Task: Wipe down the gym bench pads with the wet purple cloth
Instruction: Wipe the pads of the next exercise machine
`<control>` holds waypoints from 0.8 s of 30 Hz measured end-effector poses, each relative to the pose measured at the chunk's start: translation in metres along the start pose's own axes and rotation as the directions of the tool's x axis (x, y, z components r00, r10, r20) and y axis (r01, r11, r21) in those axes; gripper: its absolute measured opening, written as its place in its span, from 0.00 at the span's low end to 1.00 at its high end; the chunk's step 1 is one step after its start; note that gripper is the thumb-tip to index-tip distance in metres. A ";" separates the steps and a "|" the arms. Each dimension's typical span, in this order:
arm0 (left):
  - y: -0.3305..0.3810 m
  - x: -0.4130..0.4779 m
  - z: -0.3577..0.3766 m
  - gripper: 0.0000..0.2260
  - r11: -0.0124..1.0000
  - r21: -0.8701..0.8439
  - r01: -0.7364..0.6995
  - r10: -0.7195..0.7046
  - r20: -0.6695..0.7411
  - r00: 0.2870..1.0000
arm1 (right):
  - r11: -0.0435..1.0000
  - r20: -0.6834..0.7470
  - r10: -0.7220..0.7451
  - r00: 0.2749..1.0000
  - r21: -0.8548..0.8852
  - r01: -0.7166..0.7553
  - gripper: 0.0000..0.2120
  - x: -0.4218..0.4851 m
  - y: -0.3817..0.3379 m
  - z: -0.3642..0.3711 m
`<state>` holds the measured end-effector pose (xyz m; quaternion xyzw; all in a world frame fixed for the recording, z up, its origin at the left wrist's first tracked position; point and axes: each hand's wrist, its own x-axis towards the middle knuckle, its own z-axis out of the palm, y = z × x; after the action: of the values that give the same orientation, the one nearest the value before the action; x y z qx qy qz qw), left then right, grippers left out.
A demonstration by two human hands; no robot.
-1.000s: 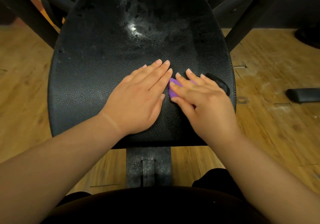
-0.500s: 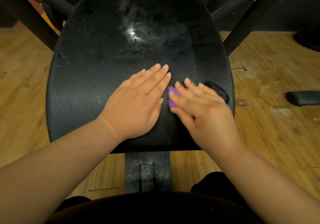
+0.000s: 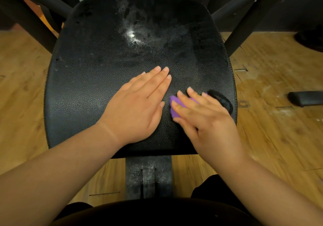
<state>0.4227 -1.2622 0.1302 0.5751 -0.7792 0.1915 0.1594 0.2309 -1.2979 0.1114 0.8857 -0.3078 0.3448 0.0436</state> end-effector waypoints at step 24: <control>-0.017 0.024 0.001 0.28 0.991 0.033 0.132 -0.132 -0.020 0.991 | 0.994 -0.001 0.103 0.995 0.027 -0.103 0.15 0.051 0.010 0.009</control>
<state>0.4322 -1.2874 0.1429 0.6264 -0.7346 0.1991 0.1687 0.2592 -1.3350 0.1354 0.8687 -0.3486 0.3515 0.0143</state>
